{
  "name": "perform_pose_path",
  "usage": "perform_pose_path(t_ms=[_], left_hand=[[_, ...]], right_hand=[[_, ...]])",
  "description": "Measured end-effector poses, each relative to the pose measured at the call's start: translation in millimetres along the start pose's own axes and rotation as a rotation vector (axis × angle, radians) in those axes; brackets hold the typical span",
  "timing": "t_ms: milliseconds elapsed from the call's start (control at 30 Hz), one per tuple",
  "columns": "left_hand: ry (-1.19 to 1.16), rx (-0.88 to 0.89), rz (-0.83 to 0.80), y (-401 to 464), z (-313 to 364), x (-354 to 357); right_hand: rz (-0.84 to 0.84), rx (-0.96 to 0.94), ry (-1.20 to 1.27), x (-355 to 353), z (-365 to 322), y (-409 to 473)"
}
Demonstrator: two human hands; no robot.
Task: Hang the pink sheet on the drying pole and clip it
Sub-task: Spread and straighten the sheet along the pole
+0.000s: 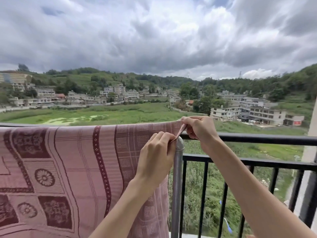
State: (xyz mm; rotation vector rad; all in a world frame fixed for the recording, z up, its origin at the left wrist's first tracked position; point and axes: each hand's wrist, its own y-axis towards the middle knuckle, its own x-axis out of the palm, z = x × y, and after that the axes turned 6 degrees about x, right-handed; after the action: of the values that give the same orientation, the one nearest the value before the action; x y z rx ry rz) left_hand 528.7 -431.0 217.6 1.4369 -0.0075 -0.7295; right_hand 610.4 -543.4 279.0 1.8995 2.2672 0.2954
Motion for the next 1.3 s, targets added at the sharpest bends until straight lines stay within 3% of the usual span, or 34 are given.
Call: perform_pose_path(t_ms=[267,400,700,900,1100,1233,1300], left_hand=[[0.016,-0.139,0.081,28.2,36.5,17.3],[0.051,-0.184,0.147,21.1,46.5,20.6],[0.174,-0.278,-0.008,-51.2,44.1,56.6],[0.171,-0.332,0.052,-62.1,50.0,66.3],[0.143,-0.294,0.160,-63.5,59.3,71.5],[0.347,-0.502,0.015,-74.6,58.3,92.8],[0.341,-0.553,-0.028,-81.0,57.0,100.3]], right_hand=[[-0.024,-0.184,0.044,-25.5,-16.2,11.4],[-0.125,-0.240,0.122,-35.7,-12.4,4.5],[-0.219,-0.007,0.262,-45.6,69.0,-16.6],[-0.345,0.016,0.053,-42.2,90.5,-27.1],[-0.310,-0.095,0.114,-43.7,84.8,-26.3],[-0.299,-0.080,0.133,-45.0,92.2,-27.1],[-0.301,-0.070,0.126,-47.1,97.8,-26.0]])
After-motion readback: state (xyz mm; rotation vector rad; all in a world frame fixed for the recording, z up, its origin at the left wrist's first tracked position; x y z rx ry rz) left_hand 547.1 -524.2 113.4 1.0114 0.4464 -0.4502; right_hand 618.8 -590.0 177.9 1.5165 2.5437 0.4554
